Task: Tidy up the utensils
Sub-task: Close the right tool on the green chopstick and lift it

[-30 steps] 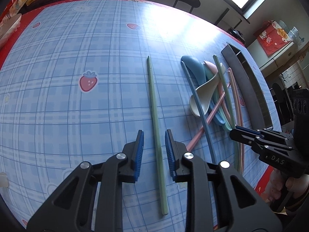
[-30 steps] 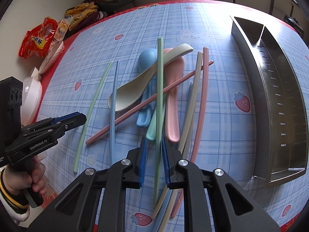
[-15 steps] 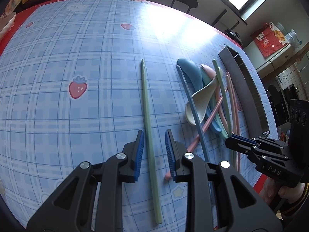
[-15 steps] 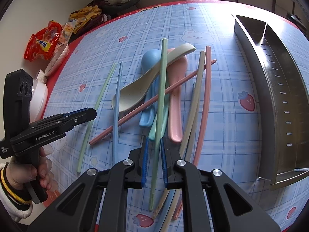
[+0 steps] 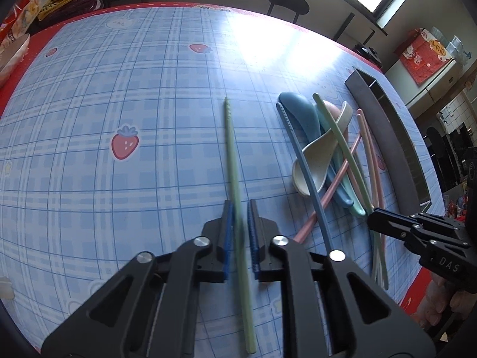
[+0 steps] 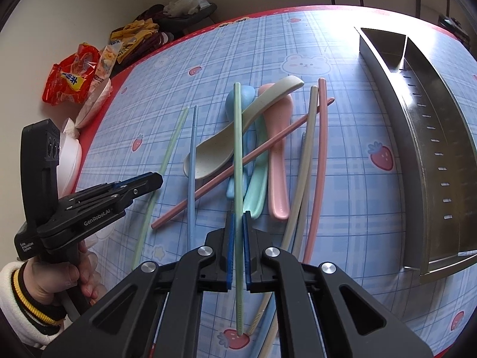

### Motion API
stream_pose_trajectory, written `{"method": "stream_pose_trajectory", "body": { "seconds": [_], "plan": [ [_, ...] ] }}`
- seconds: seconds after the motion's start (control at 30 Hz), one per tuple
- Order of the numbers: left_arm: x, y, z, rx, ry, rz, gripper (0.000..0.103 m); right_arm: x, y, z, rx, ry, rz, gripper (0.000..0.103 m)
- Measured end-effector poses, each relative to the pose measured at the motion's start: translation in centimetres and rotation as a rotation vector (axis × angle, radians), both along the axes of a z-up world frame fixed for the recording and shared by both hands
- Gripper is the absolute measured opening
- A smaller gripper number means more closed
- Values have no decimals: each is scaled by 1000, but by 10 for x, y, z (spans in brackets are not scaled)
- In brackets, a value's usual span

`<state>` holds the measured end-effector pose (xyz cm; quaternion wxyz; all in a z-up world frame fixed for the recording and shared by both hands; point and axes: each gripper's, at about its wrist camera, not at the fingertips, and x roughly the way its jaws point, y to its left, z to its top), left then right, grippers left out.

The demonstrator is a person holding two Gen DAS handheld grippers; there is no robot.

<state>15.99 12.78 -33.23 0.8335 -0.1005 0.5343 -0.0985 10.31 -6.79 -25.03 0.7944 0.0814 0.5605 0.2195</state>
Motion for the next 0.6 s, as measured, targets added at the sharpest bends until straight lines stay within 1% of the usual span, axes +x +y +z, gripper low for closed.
{"method": "stream_pose_trajectory", "body": {
  "seconds": [0.13,0.2,0.33,0.4,0.47,0.6],
  "plan": [
    [-10,-2,-1,8,0,-22,10,-2,-2,3,12,-5,-7,6],
    [-17,-3,-2,23,-19,-27,12,-2,-4,3,15,-4,-14,6],
    [-21,-7,-2,58,-52,-47,11,-5,-7,3,24,-1,-21,6],
    [-20,-5,-3,37,-46,-42,10,-6,-9,6,29,-6,-22,6],
    [-19,2,-1,13,-40,-13,10,-8,-11,10,34,-17,-26,6],
    [-23,17,19,-35,-80,22,10,-10,-19,19,47,-37,-43,6]
  ]
}}
